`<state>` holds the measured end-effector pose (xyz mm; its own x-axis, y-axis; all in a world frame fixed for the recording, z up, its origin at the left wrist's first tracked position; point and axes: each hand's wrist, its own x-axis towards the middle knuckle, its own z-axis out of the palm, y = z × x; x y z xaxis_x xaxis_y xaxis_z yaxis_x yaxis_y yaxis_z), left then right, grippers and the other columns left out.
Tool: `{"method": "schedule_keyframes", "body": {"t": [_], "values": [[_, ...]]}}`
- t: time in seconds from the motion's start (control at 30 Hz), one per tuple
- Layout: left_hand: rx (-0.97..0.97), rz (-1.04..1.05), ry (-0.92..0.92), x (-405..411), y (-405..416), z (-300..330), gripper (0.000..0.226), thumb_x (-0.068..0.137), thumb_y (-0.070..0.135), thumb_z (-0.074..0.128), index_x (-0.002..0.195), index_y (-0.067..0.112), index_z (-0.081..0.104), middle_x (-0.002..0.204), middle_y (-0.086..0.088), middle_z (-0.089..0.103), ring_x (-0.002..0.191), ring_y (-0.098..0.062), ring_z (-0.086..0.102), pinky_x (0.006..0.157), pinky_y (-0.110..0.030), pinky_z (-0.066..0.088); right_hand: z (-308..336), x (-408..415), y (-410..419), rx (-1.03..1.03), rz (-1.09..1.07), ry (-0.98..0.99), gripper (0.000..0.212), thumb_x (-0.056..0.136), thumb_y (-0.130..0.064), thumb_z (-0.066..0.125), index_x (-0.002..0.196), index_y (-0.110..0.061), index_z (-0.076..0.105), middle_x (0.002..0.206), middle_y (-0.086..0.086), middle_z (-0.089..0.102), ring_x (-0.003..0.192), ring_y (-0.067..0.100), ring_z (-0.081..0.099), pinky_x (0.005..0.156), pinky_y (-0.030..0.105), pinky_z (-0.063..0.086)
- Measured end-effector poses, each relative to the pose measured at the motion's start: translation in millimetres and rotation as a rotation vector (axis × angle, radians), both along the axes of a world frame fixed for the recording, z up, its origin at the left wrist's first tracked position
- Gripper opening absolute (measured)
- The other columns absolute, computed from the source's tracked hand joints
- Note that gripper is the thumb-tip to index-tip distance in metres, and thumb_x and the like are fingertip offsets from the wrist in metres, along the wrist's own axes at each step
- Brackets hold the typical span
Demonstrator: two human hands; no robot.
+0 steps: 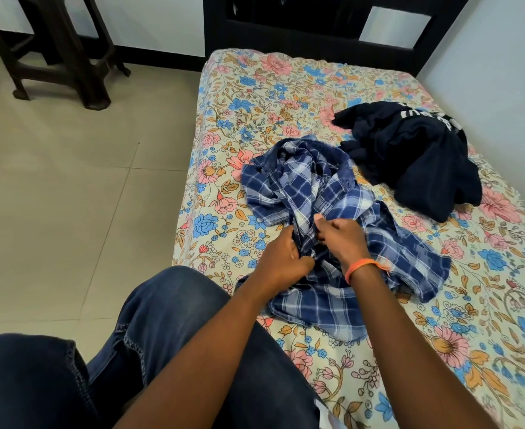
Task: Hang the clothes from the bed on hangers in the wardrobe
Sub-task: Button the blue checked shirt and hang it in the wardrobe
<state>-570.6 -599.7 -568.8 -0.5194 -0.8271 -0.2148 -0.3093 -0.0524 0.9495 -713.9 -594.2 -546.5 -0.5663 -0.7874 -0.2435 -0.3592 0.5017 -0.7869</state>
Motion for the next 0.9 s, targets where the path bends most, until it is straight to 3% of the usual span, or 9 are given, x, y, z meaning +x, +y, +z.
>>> {"method": "schedule_keyframes", "body": {"t": [0.1, 0.17, 0.23, 0.3, 0.37, 0.47, 0.57, 0.73, 0.9], "values": [[0.056, 0.035, 0.041, -2.9, -2.4, -0.7, 0.045, 0.086, 0.012, 0.064, 0.105, 0.035, 0.031, 0.073, -0.002, 0.048, 0.062, -0.012, 0.047, 0.055, -0.026, 0.04, 3.4, -0.4, -4.1, 0.043, 0.024, -0.052, 0.061, 0.089, -0.041, 0.069, 0.098, 0.018, 0.063, 0.101, 0.034, 0.066, 0.082, 0.043, 0.065, 0.091, 0.055, 0.053], [0.117, 0.061, 0.097, -2.1, -6.0, 1.5, 0.04, 0.088, 0.011, 0.062, 0.097, 0.039, 0.035, 0.074, -0.007, 0.05, 0.059, -0.012, 0.046, 0.053, -0.026, 0.039, 2.3, -1.0, -5.7, 0.059, 0.024, -0.018, 0.052, 0.09, -0.037, 0.069, 0.072, 0.011, 0.062, 0.074, 0.029, 0.065, 0.063, 0.029, 0.056, 0.076, 0.048, 0.054], [0.197, 0.09, 0.137, -2.2, -10.6, 2.0, 0.036, 0.091, 0.012, 0.06, 0.113, 0.03, 0.039, 0.077, -0.011, 0.056, 0.053, -0.01, 0.048, 0.048, -0.023, 0.04, -3.2, -1.9, -4.9, 0.044, -0.02, -0.055, 0.045, 0.092, -0.032, 0.066, 0.06, -0.004, 0.053, 0.061, 0.018, 0.055, 0.059, 0.025, 0.052, 0.069, 0.042, 0.052], [0.264, 0.145, 0.148, -4.6, -16.7, -0.9, 0.058, 0.093, 0.017, 0.06, 0.143, 0.017, 0.03, 0.073, -0.008, 0.063, 0.046, -0.008, 0.049, 0.045, -0.021, 0.04, -7.2, -2.6, -3.3, 0.011, -0.111, -0.187, 0.026, 0.094, -0.02, 0.063, 0.073, -0.005, 0.06, 0.076, 0.018, 0.063, 0.064, 0.025, 0.062, 0.072, 0.042, 0.058], [0.321, 0.217, 0.179, -6.8, -22.6, -3.2, 0.064, 0.096, 0.027, 0.06, 0.148, 0.009, 0.027, 0.064, -0.002, 0.062, 0.042, -0.009, 0.046, 0.043, -0.021, 0.039, -5.8, -0.8, -3.1, -0.03, -0.177, -0.364, 0.005, 0.092, -0.003, 0.061, 0.088, -0.002, 0.065, 0.086, 0.016, 0.067, 0.068, 0.021, 0.063, 0.062, 0.032, 0.057], [0.4, 0.299, 0.255, -6.4, -31.5, -5.2, 0.039, 0.1, 0.042, 0.049, 0.126, 0.014, 0.051, 0.057, 0.004, 0.054, 0.041, -0.006, 0.04, 0.042, -0.018, 0.034, -10.0, -1.1, -8.1, -0.09, -0.323, -0.521, 0.022, 0.085, 0.0, 0.07, 0.106, 0.003, 0.064, 0.094, 0.015, 0.069, 0.076, 0.023, 0.064, 0.066, 0.032, 0.054], [0.527, 0.354, 0.34, -4.4, -36.4, -6.7, 0.029, 0.104, 0.037, 0.035, 0.104, 0.015, 0.055, 0.055, 0.005, 0.053, 0.043, -0.008, 0.036, 0.045, -0.021, 0.028, -14.2, 0.0, -11.5, -0.149, -0.438, -0.558, 0.024, 0.083, -0.007, 0.077, 0.103, 0.002, 0.067, 0.099, 0.013, 0.071, 0.08, 0.021, 0.065, 0.074, 0.033, 0.055], [0.581, 0.328, 0.341, -3.5, -40.7, -6.6, 0.025, 0.104, 0.015, 0.034, 0.123, 0.012, 0.051, 0.058, 0.001, 0.062, 0.045, -0.01, 0.042, 0.043, -0.021, 0.031, -23.4, 11.6, -15.3, -0.197, -0.445, -0.478, 0.024, 0.079, -0.02, 0.083, 0.087, -0.008, 0.064, 0.086, 0.005, 0.07, 0.076, 0.015, 0.063, 0.072, 0.029, 0.052], [0.538, 0.339, 0.328, -4.8, -40.3, -8.0, 0.025, 0.102, 0.011, 0.046, 0.124, 0.012, 0.056, 0.068, -0.002, 0.06, 0.041, -0.008, 0.045, 0.038, -0.019, 0.032, -27.9, 20.3, -19.9, -0.249, -0.52, -0.445, 0.024, 0.075, 0.001, 0.079, 0.094, -0.005, 0.066, 0.084, 0.008, 0.069, 0.081, 0.023, 0.067, 0.072, 0.032, 0.056]]}}
